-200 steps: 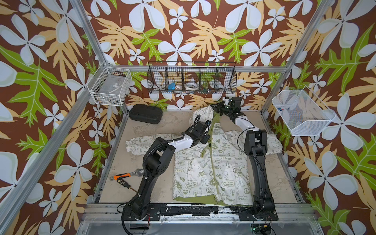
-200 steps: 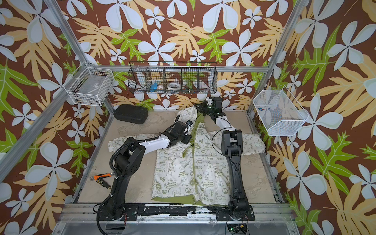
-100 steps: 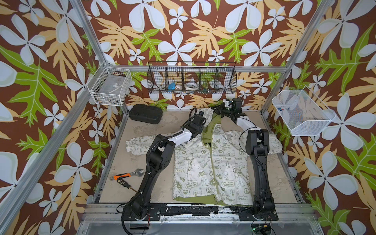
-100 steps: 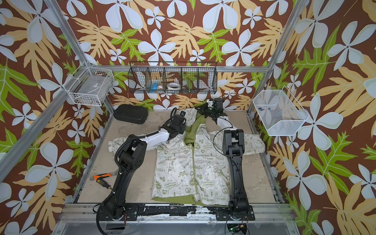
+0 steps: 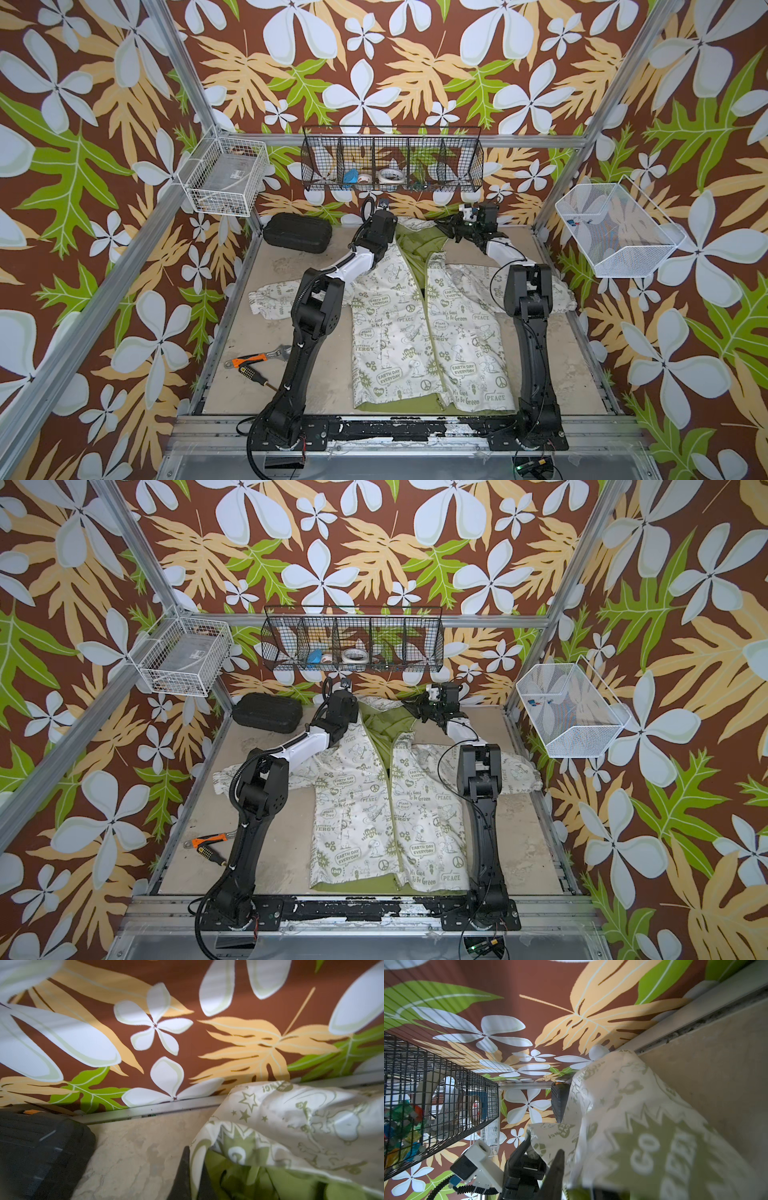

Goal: Unzip the jacket
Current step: Smooth out the jacket at the center of the board.

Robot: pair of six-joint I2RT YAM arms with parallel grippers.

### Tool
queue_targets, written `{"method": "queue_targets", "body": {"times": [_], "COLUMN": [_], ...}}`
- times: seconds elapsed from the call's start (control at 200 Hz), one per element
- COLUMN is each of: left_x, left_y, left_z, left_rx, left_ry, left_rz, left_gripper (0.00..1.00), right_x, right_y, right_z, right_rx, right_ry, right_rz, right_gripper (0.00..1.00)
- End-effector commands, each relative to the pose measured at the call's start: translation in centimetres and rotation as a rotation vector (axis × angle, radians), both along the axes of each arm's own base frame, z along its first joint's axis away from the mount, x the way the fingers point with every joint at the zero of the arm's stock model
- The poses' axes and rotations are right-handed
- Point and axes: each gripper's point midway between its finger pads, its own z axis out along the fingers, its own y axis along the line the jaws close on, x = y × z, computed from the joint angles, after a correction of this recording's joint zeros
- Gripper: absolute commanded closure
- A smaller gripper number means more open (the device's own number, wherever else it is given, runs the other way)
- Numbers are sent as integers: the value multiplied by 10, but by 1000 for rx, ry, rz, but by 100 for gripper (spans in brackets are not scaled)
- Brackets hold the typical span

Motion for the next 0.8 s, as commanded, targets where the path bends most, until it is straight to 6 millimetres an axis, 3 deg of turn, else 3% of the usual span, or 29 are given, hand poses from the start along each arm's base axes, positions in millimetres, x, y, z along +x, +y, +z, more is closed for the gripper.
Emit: {"method": "queue_targets", "body": {"times": [0.0, 0.07, 0.14, 0.185, 0.326, 0.391, 0.511, 0.576, 0.701, 0.796], "left_x": [20, 35, 37, 33, 32, 32, 24, 17, 3, -7], "left_y": [-2, -10, -10, -7, 17, 40, 71, 82, 88, 77], "left_z": [33, 25, 14, 11, 0, -7, -26, -39, -56, -62], "left_rx": [-13, 21, 22, 16, -15, -60, -151, -157, -140, -148], "left_ry": [-164, -132, -117, -108, -14, 42, 139, 185, 251, 288], "left_rz": [43, 28, 23, 29, 44, 88, 114, 126, 110, 31], "left_gripper": [68, 53, 12, 2, 0, 3, 13, 13, 1, 0], "right_x": [-3, -10, -21, -28, -50, -61, -86, -105, -138, -156], "right_y": [2, 2, 2, 0, -23, -32, -41, -42, -46, -48], "right_z": [3, 4, 4, 5, -2, -11, -43, -63, -93, -111], "right_rx": [-23, -61, -117, -157, -259, -282, -426, -477, -531, -555], "right_ry": [-34, -39, -44, -54, -54, -43, 9, 47, 100, 128], "right_rz": [33, 57, 88, 102, 75, 69, 114, 137, 140, 141], "right_gripper": [57, 47, 36, 35, 36, 39, 44, 46, 53, 57]}}
